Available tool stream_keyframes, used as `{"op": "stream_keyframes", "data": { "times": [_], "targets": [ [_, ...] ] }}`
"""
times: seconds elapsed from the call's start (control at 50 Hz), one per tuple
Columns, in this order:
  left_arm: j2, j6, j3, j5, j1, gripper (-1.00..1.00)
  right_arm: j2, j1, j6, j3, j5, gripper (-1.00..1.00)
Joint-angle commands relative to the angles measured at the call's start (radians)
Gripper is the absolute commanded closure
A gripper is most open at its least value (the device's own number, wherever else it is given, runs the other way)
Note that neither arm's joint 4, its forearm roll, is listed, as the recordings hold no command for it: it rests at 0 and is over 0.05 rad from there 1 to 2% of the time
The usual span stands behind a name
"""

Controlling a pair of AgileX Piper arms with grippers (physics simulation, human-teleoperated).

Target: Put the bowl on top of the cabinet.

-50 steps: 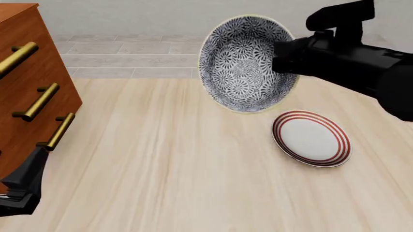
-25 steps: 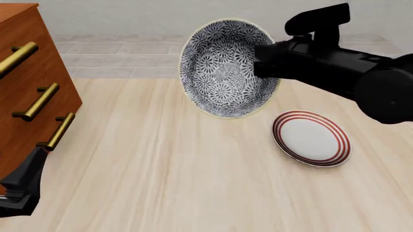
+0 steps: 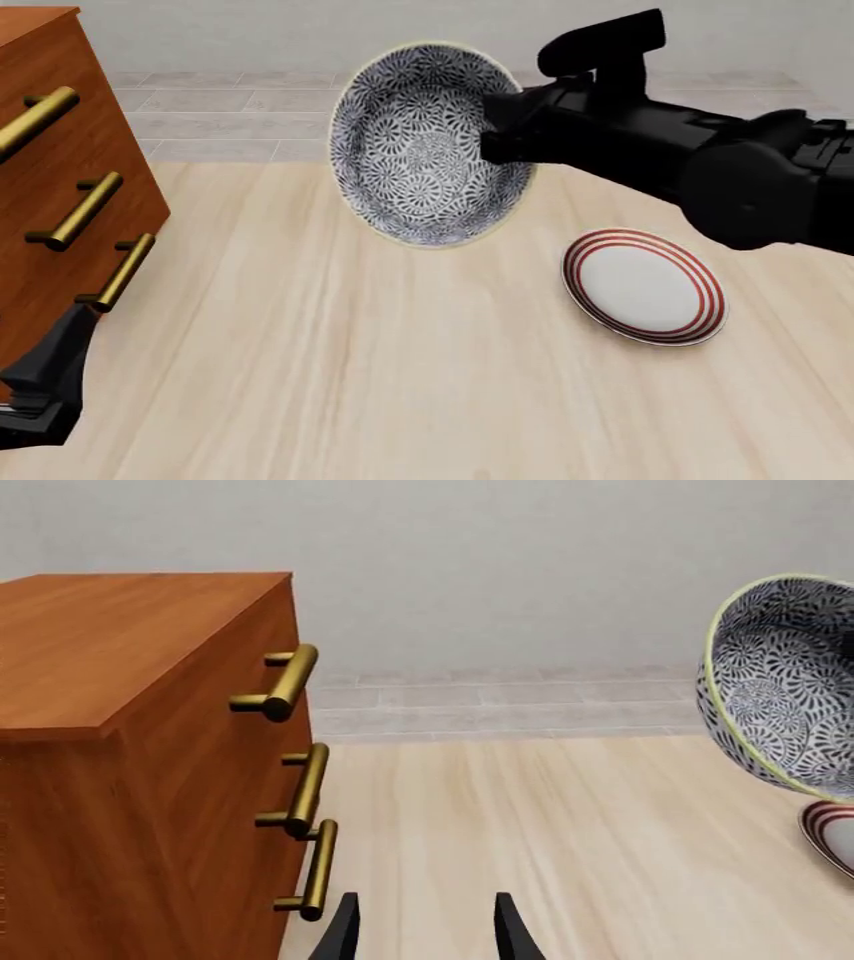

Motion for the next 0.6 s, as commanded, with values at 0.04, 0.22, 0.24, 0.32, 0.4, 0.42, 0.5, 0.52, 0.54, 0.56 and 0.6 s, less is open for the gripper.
{"op": "stream_keyframes", "data": {
  "times": [0.04, 0.22, 0.24, 0.32, 0.4, 0.42, 0.5, 0.52, 0.54, 0.56, 0.6],
  "targets": [
    [0.006, -0.002, 0.000, -0.006, 0.001, -1.00, 0.050, 0.021, 0.002, -0.022, -0.029, 1.00],
    [0.017, 0.000, 0.000, -0.014, 0.000, -1.00, 0.077, 0.033, -0.002, -0.048, -0.036, 1.00],
    [0.017, 0.001, 0.000, -0.014, 0.000, -1.00, 0.079, 0.036, -0.005, -0.049, -0.039, 1.00],
    [0.018, 0.001, 0.000, -0.015, -0.001, -1.00, 0.093, 0.047, -0.005, -0.063, -0.041, 1.00],
    [0.014, 0.000, 0.000, -0.013, 0.001, -1.00, 0.099, 0.055, -0.010, -0.069, -0.046, 1.00],
    [0.014, 0.000, 0.000, -0.013, 0.001, -1.00, 0.101, 0.055, -0.012, -0.069, -0.047, 1.00],
    [0.010, 0.000, 0.000, -0.010, 0.000, -1.00, 0.112, 0.066, -0.014, -0.070, -0.057, 1.00],
    [0.010, 0.000, 0.000, -0.009, 0.000, -1.00, 0.113, 0.065, -0.015, -0.070, -0.059, 1.00],
    [0.009, 0.000, 0.000, -0.008, 0.000, -1.00, 0.117, 0.067, -0.017, -0.071, -0.062, 1.00],
    [0.008, 0.000, 0.000, -0.007, 0.000, -1.00, 0.118, 0.068, -0.020, -0.071, -0.065, 1.00],
    [0.008, -0.001, 0.000, -0.007, 0.000, -1.00, 0.118, 0.068, -0.027, -0.071, -0.068, 1.00]
  ]
}}
